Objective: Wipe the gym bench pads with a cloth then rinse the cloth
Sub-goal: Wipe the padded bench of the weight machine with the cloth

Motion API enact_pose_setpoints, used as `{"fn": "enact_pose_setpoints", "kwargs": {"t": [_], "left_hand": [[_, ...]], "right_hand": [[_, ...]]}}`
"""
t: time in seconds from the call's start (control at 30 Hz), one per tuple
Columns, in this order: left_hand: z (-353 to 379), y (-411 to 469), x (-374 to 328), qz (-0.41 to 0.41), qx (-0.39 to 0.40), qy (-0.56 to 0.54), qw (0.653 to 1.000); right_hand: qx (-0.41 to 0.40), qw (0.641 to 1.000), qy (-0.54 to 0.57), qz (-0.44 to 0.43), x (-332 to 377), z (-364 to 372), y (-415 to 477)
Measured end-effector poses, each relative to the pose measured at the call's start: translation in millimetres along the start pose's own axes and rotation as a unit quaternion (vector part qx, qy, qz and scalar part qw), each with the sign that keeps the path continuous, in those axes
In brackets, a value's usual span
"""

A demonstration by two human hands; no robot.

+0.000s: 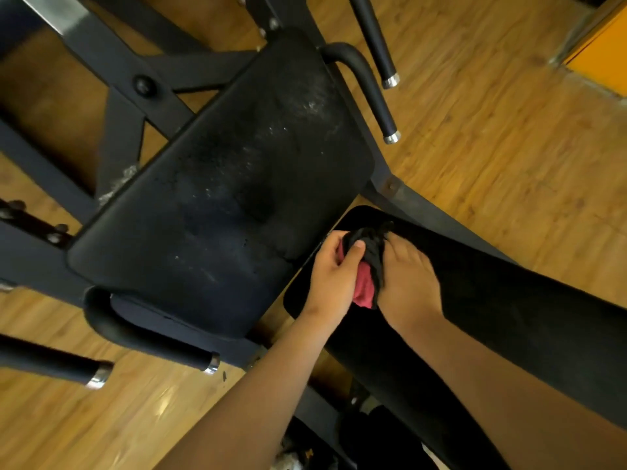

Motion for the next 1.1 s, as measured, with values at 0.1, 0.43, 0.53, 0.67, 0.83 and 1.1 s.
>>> {"fn": "enact_pose_setpoints", "kwargs": {"t": [0.1,0.43,0.53,0.67,0.83,1.1], "left_hand": [[-17.8,-21.2,-27.1,0.015,-0.042,-0.032,0.998],[-70.9,-122.1,-117.7,0.106,-0.122,-0.086,0.983],[-95.6,-144.2,-131.6,0.116,-0.155,-0.117,0.974],[-136.3,-165.9,-144.7,0.119,-0.191,-0.179,0.958],[-185.4,-182.1,-154.6,0.13,-0.236,-0.211,0.94],[-248.6,-175.1,-159.3,0.121,-0.271,-0.192,0.936]], "right_hand": [[-0.02,0.986,0.165,0.017,26.5,-30.5,-24.9],[0.148,0.84,0.522,-0.017,121.9,-95.4,-96.6],[0.153,0.834,0.529,-0.044,153.7,-105.9,-104.9],[0.155,0.835,0.522,-0.081,200.0,-113.2,-106.7],[0.194,0.838,0.494,-0.129,260.7,-108.6,-106.5],[0.229,0.857,0.439,-0.145,318.2,-89.2,-75.1]]}}
Point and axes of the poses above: each hand's wrist, its own y-axis towards the middle knuckle, its own z-axis out of the palm, x = y × z, the point moved 7 cm from there along y, towards the middle knuckle, and after that the axes turned 14 degrees about -y, right-handed, at the moved point
